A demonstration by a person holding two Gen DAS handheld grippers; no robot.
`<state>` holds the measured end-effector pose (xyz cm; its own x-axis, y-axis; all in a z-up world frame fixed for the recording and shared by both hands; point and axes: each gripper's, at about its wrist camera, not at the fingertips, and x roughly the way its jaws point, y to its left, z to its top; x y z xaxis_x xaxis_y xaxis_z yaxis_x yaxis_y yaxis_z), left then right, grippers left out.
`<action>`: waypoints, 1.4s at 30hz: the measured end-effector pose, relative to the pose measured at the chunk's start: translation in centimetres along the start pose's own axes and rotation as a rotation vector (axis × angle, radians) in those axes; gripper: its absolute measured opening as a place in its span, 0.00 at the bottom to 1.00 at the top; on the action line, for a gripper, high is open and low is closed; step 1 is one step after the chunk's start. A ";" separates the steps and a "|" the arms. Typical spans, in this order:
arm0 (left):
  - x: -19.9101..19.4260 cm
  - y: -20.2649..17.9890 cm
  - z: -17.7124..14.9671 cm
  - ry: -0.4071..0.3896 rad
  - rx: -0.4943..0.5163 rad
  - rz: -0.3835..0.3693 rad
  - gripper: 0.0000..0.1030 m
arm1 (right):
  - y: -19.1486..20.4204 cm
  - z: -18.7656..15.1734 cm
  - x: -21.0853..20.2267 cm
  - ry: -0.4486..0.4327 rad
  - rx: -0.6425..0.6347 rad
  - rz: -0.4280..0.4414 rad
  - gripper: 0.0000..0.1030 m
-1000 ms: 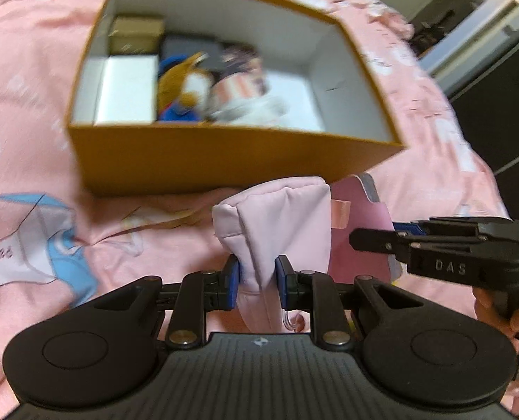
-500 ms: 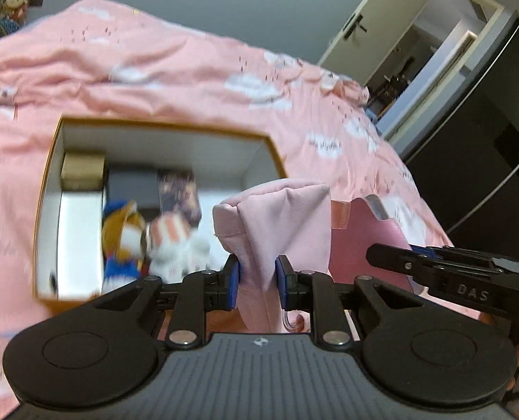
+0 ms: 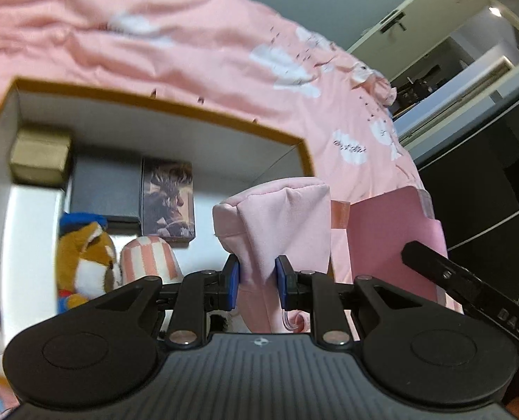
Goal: Organize objects
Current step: 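Carry the pink pouch and pink wallet up over the orange box with both tools, then lower the pouch and wallet into the orange box and open both tools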
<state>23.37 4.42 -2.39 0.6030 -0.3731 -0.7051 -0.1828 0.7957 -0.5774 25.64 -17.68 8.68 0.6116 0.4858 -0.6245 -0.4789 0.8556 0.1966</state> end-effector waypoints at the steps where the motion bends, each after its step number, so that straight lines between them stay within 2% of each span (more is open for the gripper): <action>1: 0.8 0.4 0.2 0.017 -0.021 -0.004 0.24 | -0.3 0.0 0.4 0.003 0.017 0.007 0.21; 6: 4.3 1.6 0.0 0.102 -0.071 -0.013 0.24 | -1.5 -0.3 1.8 0.006 0.074 0.020 0.21; 12: 7.6 2.4 -0.9 0.201 -0.056 0.045 0.24 | -2.0 -0.8 2.7 0.020 0.080 0.047 0.21; 18: 8.8 0.6 -0.7 0.268 0.095 0.115 0.25 | -2.0 -1.2 3.9 0.058 0.104 0.103 0.21; 21: 9.7 -0.3 -0.6 0.302 0.144 0.174 0.27 | -1.7 -1.4 4.3 0.064 0.099 0.095 0.21; 24: 10.5 -1.0 -0.9 0.304 0.171 0.224 0.29 | -1.7 -1.5 4.5 0.065 0.099 0.084 0.21; 26: 10.4 -1.2 -1.1 0.297 0.180 0.225 0.31 | -1.6 -1.7 4.6 0.072 0.102 0.084 0.21; 33: 7.0 0.3 -1.2 0.249 0.114 0.102 0.37 | -1.4 -2.0 4.8 0.081 0.101 0.084 0.21; 36: 4.3 1.0 -1.3 0.180 0.110 0.092 0.37 | -1.1 -2.0 5.3 0.089 0.102 0.088 0.21; 39: 2.6 2.0 -0.9 0.150 0.086 0.064 0.35 | -0.5 -2.2 6.2 0.109 0.101 0.090 0.21; 42: 1.5 2.1 -0.6 0.098 0.105 0.090 0.34 | 0.4 -2.4 7.3 0.138 0.095 0.098 0.21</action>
<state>23.42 5.27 -4.88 0.5086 -0.3389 -0.7915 -0.1476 0.8714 -0.4679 28.42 -14.17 2.37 0.4697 0.5445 -0.6949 -0.4664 0.8214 0.3284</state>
